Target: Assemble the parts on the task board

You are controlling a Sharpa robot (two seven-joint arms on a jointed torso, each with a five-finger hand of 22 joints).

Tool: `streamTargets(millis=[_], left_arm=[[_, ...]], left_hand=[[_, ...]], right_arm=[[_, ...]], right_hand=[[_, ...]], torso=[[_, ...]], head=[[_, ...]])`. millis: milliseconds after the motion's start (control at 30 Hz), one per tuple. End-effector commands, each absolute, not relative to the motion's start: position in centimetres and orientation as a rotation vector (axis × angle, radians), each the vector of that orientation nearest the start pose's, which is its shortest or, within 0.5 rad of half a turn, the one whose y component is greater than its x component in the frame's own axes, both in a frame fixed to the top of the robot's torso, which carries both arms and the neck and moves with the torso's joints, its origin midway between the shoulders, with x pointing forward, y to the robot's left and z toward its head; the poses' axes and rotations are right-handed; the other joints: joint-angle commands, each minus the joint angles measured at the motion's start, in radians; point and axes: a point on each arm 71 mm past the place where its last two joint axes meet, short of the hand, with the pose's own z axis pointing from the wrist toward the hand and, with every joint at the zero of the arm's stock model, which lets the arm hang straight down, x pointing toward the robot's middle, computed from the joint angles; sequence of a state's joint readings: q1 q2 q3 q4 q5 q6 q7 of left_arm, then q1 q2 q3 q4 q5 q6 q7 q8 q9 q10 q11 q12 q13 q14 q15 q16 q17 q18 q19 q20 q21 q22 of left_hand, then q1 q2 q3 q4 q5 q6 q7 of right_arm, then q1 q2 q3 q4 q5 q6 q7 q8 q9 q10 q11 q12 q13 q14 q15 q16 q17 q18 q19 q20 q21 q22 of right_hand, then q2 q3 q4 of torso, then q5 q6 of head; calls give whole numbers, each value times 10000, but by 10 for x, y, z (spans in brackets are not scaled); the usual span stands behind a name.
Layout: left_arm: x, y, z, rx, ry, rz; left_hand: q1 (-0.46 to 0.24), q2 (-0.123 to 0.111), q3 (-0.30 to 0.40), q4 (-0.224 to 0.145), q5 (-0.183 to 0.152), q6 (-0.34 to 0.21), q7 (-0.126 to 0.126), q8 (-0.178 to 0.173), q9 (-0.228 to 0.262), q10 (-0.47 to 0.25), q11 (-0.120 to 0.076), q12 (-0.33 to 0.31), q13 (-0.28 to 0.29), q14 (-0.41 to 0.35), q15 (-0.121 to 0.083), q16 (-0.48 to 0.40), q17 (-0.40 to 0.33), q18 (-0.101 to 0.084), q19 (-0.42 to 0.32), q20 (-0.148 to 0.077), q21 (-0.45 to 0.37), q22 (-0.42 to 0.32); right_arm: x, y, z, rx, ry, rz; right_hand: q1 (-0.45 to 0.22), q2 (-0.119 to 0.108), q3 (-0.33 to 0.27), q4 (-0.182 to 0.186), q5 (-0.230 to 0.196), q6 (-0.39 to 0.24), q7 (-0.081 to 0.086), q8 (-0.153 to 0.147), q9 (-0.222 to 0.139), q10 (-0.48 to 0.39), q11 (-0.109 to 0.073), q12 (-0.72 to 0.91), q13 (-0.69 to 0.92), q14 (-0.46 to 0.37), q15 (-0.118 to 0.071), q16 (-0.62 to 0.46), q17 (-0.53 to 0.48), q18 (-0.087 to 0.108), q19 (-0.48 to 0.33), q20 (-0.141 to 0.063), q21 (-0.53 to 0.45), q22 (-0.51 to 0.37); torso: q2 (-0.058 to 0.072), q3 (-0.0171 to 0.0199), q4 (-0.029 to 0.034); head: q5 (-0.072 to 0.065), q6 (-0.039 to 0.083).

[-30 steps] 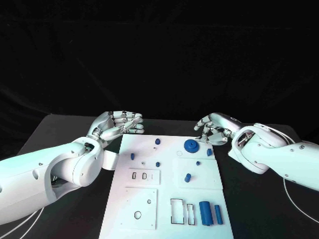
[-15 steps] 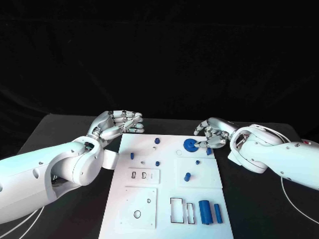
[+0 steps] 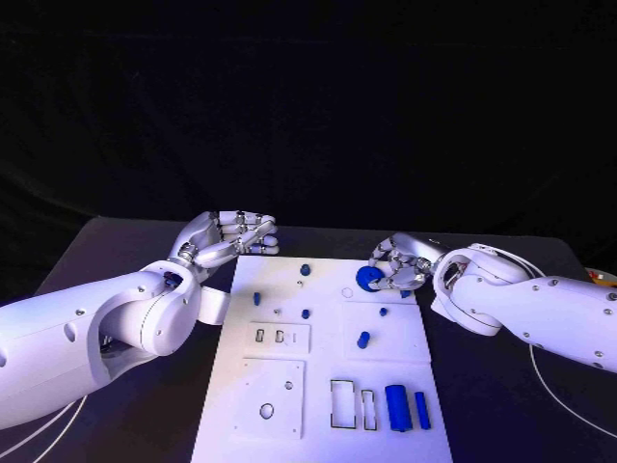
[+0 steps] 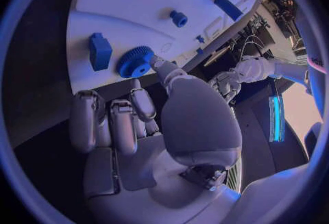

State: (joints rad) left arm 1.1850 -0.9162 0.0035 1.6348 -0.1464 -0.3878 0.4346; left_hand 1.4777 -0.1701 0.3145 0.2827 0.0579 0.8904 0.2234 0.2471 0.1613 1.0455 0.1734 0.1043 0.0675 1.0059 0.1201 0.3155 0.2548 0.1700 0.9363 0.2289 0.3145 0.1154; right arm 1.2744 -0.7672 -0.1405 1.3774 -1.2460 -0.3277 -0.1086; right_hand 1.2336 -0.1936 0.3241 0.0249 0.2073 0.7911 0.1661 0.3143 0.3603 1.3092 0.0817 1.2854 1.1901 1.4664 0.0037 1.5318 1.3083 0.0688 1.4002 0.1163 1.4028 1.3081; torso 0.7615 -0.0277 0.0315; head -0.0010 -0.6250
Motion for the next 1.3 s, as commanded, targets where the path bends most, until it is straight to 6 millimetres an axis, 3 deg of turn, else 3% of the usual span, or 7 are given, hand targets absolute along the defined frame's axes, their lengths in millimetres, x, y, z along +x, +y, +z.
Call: streamTargets(millis=[33, 333, 733, 1000, 1300], left_arm=[[471, 212, -153, -9335, 13562, -15580], [471, 212, -153, -9339, 13578, -15583], [471, 213, -153, -9349, 13600, -15577], [472, 213, -154, -9353, 13608, -15574], [472, 213, -154, -9355, 13614, -15573]], left_hand=[[-92, 38, -45, -13, -56, -30, 53, -39, -5, -42, 2, -47, 1, 18, 56, -67, 9, 131, 53, 25, -19, -9], [-92, 38, -45, -13, -56, -30, 53, -39, -5, -42, 2, -47, 1, 18, 56, -67, 9, 131, 53, 25, -19, -9], [-92, 38, -45, -13, -56, -30, 53, -39, -5, -42, 2, -47, 1, 18, 56, -67, 9, 131, 53, 25, -19, -9], [-77, 45, -47, -21, -57, -25, 50, -42, -4, -29, -2, -65, 3, 17, 53, -77, 30, 133, 56, 25, -24, -18], [-70, 52, -46, -23, -58, -24, 50, -44, -4, -24, -2, -74, 4, 15, 53, -83, 40, 133, 58, 25, -26, -23]], right_arm=[[515, -209, -197, -66, 17538, 6005], [518, -209, -199, -122, 17570, 5848], [518, -209, -201, -404, 17555, 5651], [517, -208, -200, -385, 17167, 5601], [512, -202, -190, -515, 15898, 5834]], right_hand=[[136, 24, -45, -1, 62, -84, 15, 69, 18, 108, 2, 108, 80, 754, 53, 41, 1119, -83, 82, -11, 59, 180], [197, 119, 26, 11, 84, -55, 16, 148, 34, 258, 6, 349, 375, 773, 61, 74, 1227, -99, 127, -2, 107, 261], [481, 311, 571, -168, 19, 118, 23, 326, 27, 548, 9, 796, 941, 798, 70, 125, 1389, -134, 221, 11, 212, 446], [339, 481, 1377, -241, -242, 1287, -377, 883, 336, 1006, -327, 1254, 1557, 817, -199, 151, 1491, -174, 348, -202, 337, 673], [257, 476, 1614, -277, -204, 1448, -469, 963, 438, 1174, -412, 1399, 1767, 829, -283, 160, 1540, -217, 463, -290, 445, 844]], torso=[[-4, -3, -8], [-5, 2, -8], [-5, 10, -20], [-13, 8, -15], [-16, 14, -21]], head=[[2, -10], [19, -47], [17, -66], [-14, -80], [-3, -4]])
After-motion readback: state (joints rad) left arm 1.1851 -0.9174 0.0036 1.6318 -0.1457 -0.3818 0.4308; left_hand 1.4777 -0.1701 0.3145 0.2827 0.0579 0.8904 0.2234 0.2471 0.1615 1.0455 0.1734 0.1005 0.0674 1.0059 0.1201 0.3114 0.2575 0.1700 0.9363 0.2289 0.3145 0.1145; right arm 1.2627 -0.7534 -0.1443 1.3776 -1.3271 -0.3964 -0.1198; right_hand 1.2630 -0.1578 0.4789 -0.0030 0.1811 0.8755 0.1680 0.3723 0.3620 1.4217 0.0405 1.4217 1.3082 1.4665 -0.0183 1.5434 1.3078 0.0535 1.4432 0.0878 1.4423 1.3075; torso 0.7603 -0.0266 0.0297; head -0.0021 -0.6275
